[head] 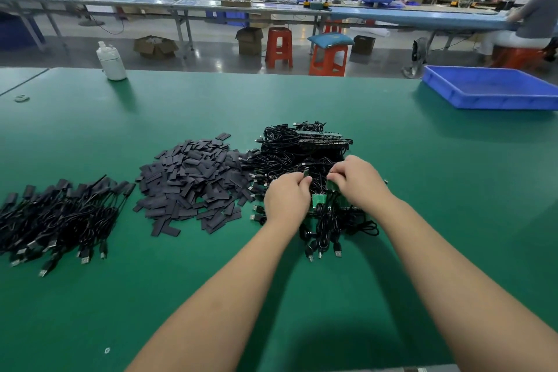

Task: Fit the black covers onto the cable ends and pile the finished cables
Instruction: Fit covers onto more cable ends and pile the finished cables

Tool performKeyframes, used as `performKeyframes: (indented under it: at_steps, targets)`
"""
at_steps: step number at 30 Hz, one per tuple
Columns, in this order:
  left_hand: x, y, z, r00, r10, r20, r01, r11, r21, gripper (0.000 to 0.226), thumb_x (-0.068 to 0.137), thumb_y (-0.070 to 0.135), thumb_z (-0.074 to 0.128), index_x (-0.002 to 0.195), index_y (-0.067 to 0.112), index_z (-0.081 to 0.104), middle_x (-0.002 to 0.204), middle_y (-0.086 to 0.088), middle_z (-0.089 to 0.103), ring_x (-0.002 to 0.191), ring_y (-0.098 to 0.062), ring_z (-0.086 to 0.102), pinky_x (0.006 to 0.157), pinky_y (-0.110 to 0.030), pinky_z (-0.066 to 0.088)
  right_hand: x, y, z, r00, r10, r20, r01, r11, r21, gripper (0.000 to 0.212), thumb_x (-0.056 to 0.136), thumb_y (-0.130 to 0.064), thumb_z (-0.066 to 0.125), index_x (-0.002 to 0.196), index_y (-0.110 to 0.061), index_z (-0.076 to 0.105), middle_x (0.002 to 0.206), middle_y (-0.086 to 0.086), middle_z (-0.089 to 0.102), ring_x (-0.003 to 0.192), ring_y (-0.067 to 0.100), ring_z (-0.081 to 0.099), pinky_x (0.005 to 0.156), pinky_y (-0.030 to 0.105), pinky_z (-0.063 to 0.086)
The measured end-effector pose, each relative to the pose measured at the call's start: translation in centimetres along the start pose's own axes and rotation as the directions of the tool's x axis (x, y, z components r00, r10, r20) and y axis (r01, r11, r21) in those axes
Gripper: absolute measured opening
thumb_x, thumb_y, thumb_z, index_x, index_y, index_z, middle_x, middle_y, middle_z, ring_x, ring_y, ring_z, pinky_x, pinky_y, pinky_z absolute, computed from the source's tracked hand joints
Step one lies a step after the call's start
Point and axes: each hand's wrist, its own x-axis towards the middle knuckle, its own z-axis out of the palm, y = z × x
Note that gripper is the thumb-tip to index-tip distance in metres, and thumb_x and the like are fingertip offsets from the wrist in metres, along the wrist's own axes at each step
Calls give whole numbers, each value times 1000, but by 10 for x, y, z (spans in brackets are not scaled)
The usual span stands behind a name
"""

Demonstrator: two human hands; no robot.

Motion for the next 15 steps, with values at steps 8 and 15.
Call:
performKeyframes:
  at_steps: [8, 15]
  targets:
    - [6, -25, -68, 967, 237, -94, -232, 971, 64, 22, 93, 37, 64, 84, 17, 66, 74, 6, 53, 72, -16, 50, 64, -28, 36, -1, 50, 0, 994, 111, 2, -107, 960, -258, 24, 103, -30, 53, 116, -19, 69, 117, 8, 63, 110, 26, 55, 97, 39, 46]
    - [1, -15, -102, 976, 209, -66, -218, 955, -201, 23, 92, 36, 63, 76, 20, 65, 59, 4, 66, 58, -8, 63, 57, -18, 45, -7, -20, 3, 998, 50, -24, -32, 876, 482, 35, 107, -37, 39, 131, -23, 61, 124, -5, 68, 117, 14, 61, 95, 25, 47]
